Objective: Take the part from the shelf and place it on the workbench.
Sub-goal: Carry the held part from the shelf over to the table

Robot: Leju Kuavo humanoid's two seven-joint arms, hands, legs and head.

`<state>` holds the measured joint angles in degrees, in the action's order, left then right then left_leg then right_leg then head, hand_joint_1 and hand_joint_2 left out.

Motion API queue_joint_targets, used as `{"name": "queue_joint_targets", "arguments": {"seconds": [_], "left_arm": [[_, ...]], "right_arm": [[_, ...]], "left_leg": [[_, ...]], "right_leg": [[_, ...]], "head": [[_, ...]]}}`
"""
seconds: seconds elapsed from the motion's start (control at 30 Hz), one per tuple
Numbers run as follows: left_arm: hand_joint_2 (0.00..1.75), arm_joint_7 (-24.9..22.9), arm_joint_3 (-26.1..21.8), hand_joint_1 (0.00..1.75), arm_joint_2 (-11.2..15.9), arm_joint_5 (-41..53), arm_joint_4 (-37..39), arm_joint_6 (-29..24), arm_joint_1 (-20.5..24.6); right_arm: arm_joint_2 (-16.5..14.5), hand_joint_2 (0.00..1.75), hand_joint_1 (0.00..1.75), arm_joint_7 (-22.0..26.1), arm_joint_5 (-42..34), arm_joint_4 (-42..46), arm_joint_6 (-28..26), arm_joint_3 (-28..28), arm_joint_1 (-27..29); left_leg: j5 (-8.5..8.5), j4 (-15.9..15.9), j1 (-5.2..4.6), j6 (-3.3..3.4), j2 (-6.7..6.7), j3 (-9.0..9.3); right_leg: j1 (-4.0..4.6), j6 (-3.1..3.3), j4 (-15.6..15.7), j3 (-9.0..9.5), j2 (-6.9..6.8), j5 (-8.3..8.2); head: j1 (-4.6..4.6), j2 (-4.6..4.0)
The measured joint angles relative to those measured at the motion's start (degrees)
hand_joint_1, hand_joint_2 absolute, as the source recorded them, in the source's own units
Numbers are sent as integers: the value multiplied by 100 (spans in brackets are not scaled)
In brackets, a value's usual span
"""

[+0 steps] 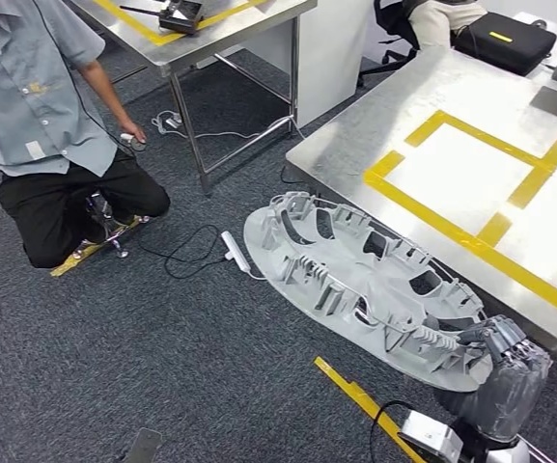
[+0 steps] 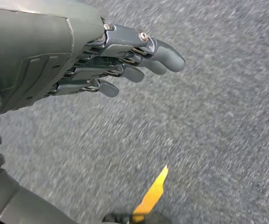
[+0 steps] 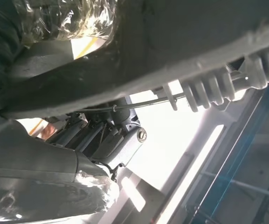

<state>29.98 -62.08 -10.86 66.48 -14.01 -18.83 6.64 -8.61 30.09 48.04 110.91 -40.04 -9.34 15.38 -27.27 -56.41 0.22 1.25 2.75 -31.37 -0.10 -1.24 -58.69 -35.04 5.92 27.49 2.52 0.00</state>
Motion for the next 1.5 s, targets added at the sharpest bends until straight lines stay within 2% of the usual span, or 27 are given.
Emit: {"name": "queue_joint_targets", "arguments": {"seconds": [0.03, 0.1, 0.13, 0.17, 0.2, 0.23, 0.3, 0.37, 0.43, 0.5, 0.57, 0.63, 0.67, 0.7, 0.77, 0.83, 0.9, 0.93, 0.97, 1.03, 1.1, 1.17, 1.2, 1.23, 1.3, 1.37, 1.5], "left_arm": [[175, 8, -2, 0, -1, 8, 0, 20, 2], [175, 13, -4, 0, 0, 26, 0, 44, -15], [175, 11, -5, 0, 0, 35, 0, 48, -27], [175, 10, -6, 0, -1, 46, 0, 50, -33], [175, 9, -6, 0, -3, 57, 0, 54, -31], [175, 8, -7, 0, -7, 68, 0, 57, -23], [175, 6, -7, 0, -9, 86, 0, 64, -5], [175, -1, -6, 0, -7, 108, 0, 65, 3], [175, -9, -6, 0, -8, 128, 0, 65, 9], [175, -12, -5, 0, -9, 135, 0, 65, 22], [175, -32, -4, 0, -7, 146, 0, 63, 24], [175, -73, -3, 0, -6, 184, 0, 57, 3], [175, -90, -2, 0, -5, 209, 0, 57, -6], [175, -95, 0, 0, -6, 231, 0, 60, -10], [175, -97, 5, 0, -6, 252, 0, 68, -3], [175, -96, 9, 0, 0, 257, 0, 71, 6], [175, -95, 14, 0, 0, 261, 0, 97, 14], [175, -95, 20, 0, -8, 264, 0, 115, 20], [175, -95, 28, 0, -15, 266, 0, 134, 33], [175, -93, 39, 0, -31, 260, 0, 149, 58], [175, -91, 40, 0, -42, 244, 0, 152, 67], [175, -89, 40, 0, -46, 219, 0, 154, 59], [175, -89, 40, 0, -49, 209, 0, 154, 58], [175, -89, 40, 0, -51, 200, 0, 154, 60], [175, -87, 40, 0, -58, 196, 0, 154, 67], [175, -83, 40, 0, -60, 194, 0, 154, 71], [175, -80, 40, 0, -59, 189, 0, 154, 69]], "right_arm": [[4, 175, 175, 3, -3, 0, 0, -3, -4], [14, 175, 175, 9, -18, -2, 0, -17, -22], [17, 175, 175, 11, -27, -6, 0, -27, -29], [22, 175, 175, 10, -33, -13, 0, -38, -34], [26, 175, 175, 10, -38, -22, 1, -49, -40], [30, 175, 175, 10, -40, -31, 1, -65, -50], [34, 175, 175, 7, -48, -41, 2, -107, -90], [36, 175, 175, -5, -61, -48, 2, -148, -149], [38, 175, 175, -19, -70, -55, 2, -170, -182], [39, 175, 175, -24, -73, -60, 1, -182, -195], [40, 175, 175, -24, -82, -69, 2, -212, -222], [43, 175, 175, -24, -109, -82, 2, -249, -253], [45, 175, 175, -26, -125, -88, 2, -260, -265], [49, 175, 175, -27, -137, -92, 2, -267, -279], [54, 175, 175, -30, -152, -97, 2, -282, -313], [56, 175, 175, -31, -165, -97, 2, -305, -349], [62, 175, 175, -39, -224, -97, 3, -332, -389], [71, 175, 175, -50, -308, -96, 8, -351, -412], [87, 175, 175, -71, -469, -91, 38, -375, -439], [143, 175, 175, -140, -999, -70, 187, -445, -535], [205, 175, 175, -234, -1635, -40, 406, -517, -683], [243, 175, 175, -306, -2042, -15, 544, -554, -774], [257, 175, 175, -326, -2129, -6, 571, -558, -789], [271, 175, 175, -340, -2173, 0, 587, -559, -799], [295, 175, 175, -350, -2206, 21, 598, -559, -817], [308, 175, 175, -345, -2224, 51, 602, -562, -833], [319, 175, 175, -343, -2185, 79, 547, -562, -831]], "left_leg": [[19, 36, 11, 12, -81, 7], [23, 48, 3, 31, -244, 6], [19, 47, -1, 32, -330, 3], [16, 46, -1, 31, -414, 2], [10, 42, 0, 24, -492, 3], [1, 36, 3, 11, -563, 7], [-34, 5, -10, -39, -682, 18], [-66, -33, -45, -97, -780, 23], [-77, -51, -56, -146, -880, 29], [-176, -141, -26, -209, -758, 12], [-485, -605, 5, -258, -475, -178], [-825, -1361, 14, -269, -352, -528], [-881, -1616, 15, -266, -338, -658], [-817, -1672, 14, -255, -329, -699], [-410, -1163, 15, -199, -224, -488], [-77, -465, 23, -118, 73, -182], [-42, -167, 24, -75, 230, -65], [-50, -121, 23, -67, 188, -54], [-40, -86, 32, -57, 130, -48], [5, -19, 55, -23, 21, -36], [23, 5, 53, 4, -93, -34], [22, 1, 44, 14, -195, -37], [20, -1, 43, 14, -230, -37], [19, -3, 44, 11, -253, -34], [8, -16, 41, -12, -276, -27], [-2, -52, 15, -66, -281, -44], [-28, -106, 17, -180, -283, -81]], "right_leg": [[9, -22, -212, -116, -159, 137], [-3, -71, -933, -450, -449, 516], [-13, -96, -1277, -607, -502, 647], [-28, -122, -1463, -685, -528, 680], [-44, -145, -1424, -651, -552, 603], [-60, -163, -1157, -496, -600, 439], [-61, -177, -361, -35, -839, 127], [-39, -113, 70, 213, -999, 40], [-25, -17, 99, 207, -914, 42], [-36, 58, 108, 197, -797, 15], [-53, 124, 119, 201, -681, -8], [-48, 154, 118, 199, -542, -13], [-43, 158, 117, 199, -463, -15], [-40, 158, 114, 201, -382, -17], [-40, 152, 109, 207, -220, -23], [-43, 127, 96, 194, -79, -33], [-59, 67, 88, 138, 39, -60], [-68, 26, 96, 110, 100, -80], [-73, -10, 94, 75, 102, -86], [-55, -72, -73, -36, -118, 43], [-49, -122, -695, -317, -431, 401], [-62, -165, -1380, -604, -532, 678], [-67, -180, -1472, -625, -542, 664], [-72, -188, -1334, -534, -547, 547], [-84, -186, -574, -110, -578, 208], [-78, -139, 16, 223, -603, 59], [-59, 3, 118, 283, -599, 45]], "head": [[-21, 0], [-53, 0], [-54, 0], [-53, 0], [-55, 0], [-55, 0], [-61, 0], [-52, 0], [-36, 0], [-28, 0], [-12, 0], [-4, 0], [-4, 0], [-4, 0], [-3, 0], [-6, 0], [0, 0], [7, 0], [9, 0], [-26, 0], [-66, 0], [-76, 0], [-78, 0], [-79, 0], [-79, 0], [-70, 0], [-51, 0]]}}
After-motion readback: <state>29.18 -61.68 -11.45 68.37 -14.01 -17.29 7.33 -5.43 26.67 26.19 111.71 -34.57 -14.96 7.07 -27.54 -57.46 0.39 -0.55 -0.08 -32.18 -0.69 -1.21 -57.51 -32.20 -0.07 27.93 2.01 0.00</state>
